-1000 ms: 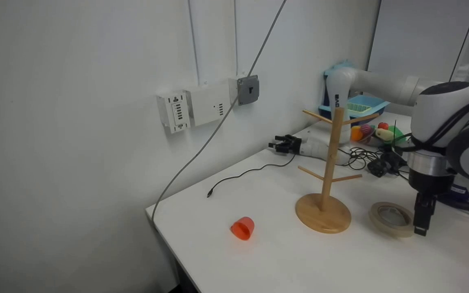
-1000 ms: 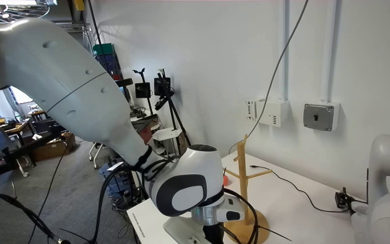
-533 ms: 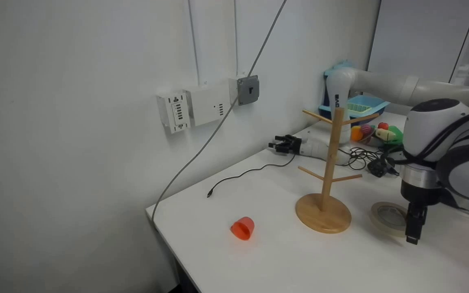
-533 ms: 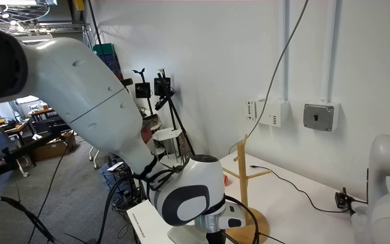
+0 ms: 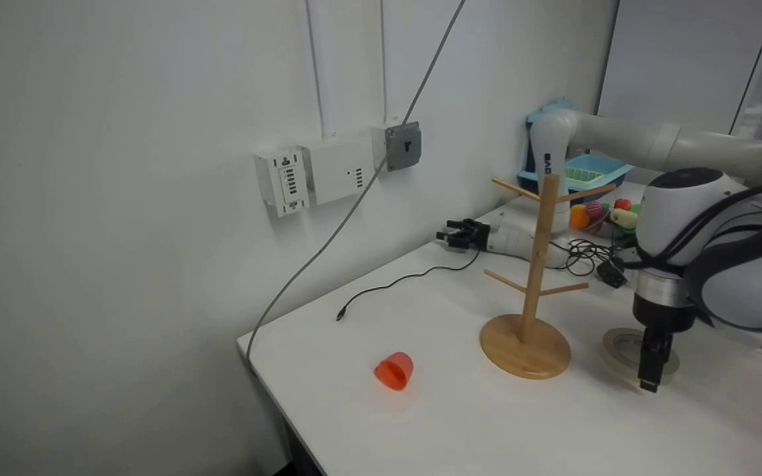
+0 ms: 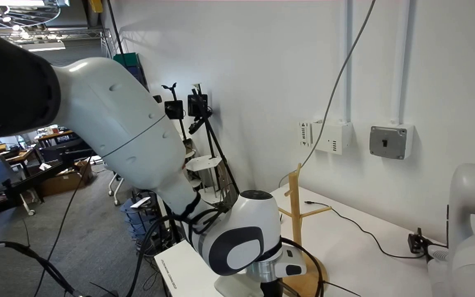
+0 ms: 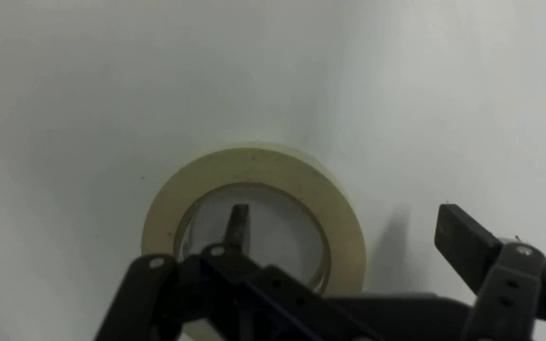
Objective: Pick up the seal tape and put it on the wooden object
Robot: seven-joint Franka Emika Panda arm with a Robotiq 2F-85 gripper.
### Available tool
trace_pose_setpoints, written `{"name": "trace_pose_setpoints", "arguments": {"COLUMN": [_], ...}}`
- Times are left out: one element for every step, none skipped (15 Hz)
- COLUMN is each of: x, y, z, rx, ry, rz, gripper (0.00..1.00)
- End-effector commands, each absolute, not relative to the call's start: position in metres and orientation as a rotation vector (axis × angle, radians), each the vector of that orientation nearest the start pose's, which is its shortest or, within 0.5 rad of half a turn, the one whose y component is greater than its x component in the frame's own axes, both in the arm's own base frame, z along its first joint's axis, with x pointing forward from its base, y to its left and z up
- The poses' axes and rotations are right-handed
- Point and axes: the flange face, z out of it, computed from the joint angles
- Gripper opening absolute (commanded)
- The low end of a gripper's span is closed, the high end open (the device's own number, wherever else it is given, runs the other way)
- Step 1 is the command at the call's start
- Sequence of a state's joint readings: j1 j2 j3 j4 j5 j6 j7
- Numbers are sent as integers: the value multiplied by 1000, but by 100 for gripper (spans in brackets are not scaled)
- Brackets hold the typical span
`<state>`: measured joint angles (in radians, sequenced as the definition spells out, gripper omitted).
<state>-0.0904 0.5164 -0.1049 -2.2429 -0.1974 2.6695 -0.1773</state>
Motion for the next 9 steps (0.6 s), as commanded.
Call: {"name": "trace_pose_setpoints", "arguments": {"x": [528,530,532,534,537,539,541,542,543], "y": [-98,-97,-96,-95,-94,-94,-93,-92,-92], "z": [115,113,111,110,110,109,109,109,109], "rx": [-3224,-3217,-3210,-3203,-3197,-3191,-3186,-3182,-3180], "ry": [-273,-265,-258,-250,-239,-229,-220,-214,-209], "rz": [156,155,151,145,138,133,127,120,115], "gripper": [100,100,100,100,100,100,97,89,73]}}
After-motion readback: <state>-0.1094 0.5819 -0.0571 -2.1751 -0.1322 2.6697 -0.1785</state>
